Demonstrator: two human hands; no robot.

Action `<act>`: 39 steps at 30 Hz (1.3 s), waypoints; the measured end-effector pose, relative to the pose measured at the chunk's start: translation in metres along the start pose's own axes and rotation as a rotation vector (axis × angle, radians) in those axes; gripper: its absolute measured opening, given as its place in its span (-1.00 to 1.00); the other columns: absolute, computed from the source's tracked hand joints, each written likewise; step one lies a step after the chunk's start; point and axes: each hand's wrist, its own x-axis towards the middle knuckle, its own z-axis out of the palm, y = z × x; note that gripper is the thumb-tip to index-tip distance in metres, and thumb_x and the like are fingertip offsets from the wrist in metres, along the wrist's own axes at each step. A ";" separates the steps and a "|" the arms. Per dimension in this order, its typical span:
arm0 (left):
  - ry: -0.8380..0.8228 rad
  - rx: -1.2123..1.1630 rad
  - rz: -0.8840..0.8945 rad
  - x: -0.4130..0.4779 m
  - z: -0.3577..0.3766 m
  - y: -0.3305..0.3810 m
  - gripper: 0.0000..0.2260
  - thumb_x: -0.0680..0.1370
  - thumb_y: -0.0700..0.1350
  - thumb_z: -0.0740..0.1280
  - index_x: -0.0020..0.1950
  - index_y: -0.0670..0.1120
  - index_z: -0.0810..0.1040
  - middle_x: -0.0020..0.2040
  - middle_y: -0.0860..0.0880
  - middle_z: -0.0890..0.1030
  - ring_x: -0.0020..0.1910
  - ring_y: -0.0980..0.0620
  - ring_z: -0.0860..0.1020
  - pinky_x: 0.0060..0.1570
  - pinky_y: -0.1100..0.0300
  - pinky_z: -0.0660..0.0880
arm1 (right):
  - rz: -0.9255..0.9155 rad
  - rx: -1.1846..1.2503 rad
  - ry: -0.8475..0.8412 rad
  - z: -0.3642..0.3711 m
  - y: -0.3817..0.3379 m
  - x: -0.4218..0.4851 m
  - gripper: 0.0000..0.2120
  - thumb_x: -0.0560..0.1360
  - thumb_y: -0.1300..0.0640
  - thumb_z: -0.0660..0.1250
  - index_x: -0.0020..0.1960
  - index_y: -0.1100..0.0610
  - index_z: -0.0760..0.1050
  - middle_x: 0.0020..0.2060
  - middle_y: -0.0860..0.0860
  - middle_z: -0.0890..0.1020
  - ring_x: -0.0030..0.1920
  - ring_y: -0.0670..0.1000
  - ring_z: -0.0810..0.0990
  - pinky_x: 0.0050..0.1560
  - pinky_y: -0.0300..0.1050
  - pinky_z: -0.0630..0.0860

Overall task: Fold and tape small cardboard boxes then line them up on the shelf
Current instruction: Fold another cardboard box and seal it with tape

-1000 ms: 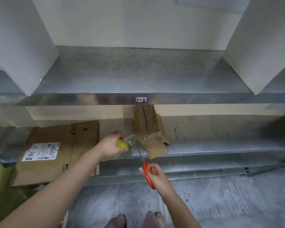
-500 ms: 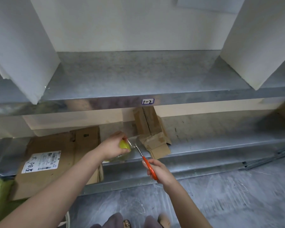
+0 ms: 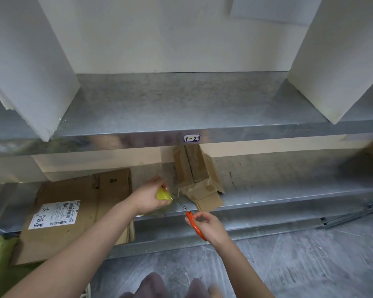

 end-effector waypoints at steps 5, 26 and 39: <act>0.014 -0.017 -0.019 -0.002 -0.001 0.000 -0.65 0.42 -0.02 0.49 0.10 -0.05 0.45 0.08 0.06 0.39 0.04 0.03 0.44 -0.02 0.21 0.39 | -0.006 -0.203 -0.036 0.000 0.007 0.004 -0.51 0.30 -0.39 0.41 0.04 -0.10 0.45 -0.06 -0.17 0.63 -0.01 -0.11 0.59 0.01 -0.19 0.49; 0.124 -0.038 -0.175 -0.005 0.025 0.013 -0.65 0.39 0.03 0.52 0.01 0.02 0.42 0.02 0.04 0.42 -0.05 0.03 0.47 -0.06 0.18 0.40 | -0.351 -0.898 0.436 -0.193 0.057 0.093 -0.43 0.41 -0.20 0.40 0.36 -0.07 0.38 0.25 -0.08 0.51 0.27 0.05 0.43 0.04 -0.01 0.26; 0.173 -0.040 -0.267 -0.013 0.032 0.027 -0.67 0.38 -0.04 0.54 -0.01 0.00 0.44 0.05 0.00 0.45 0.02 0.03 0.45 -0.04 0.25 0.28 | -0.603 -1.050 0.328 -0.193 0.062 0.098 -0.40 0.51 -0.25 0.05 0.45 -0.01 0.38 0.43 0.01 0.40 0.44 0.11 0.34 0.30 0.16 0.30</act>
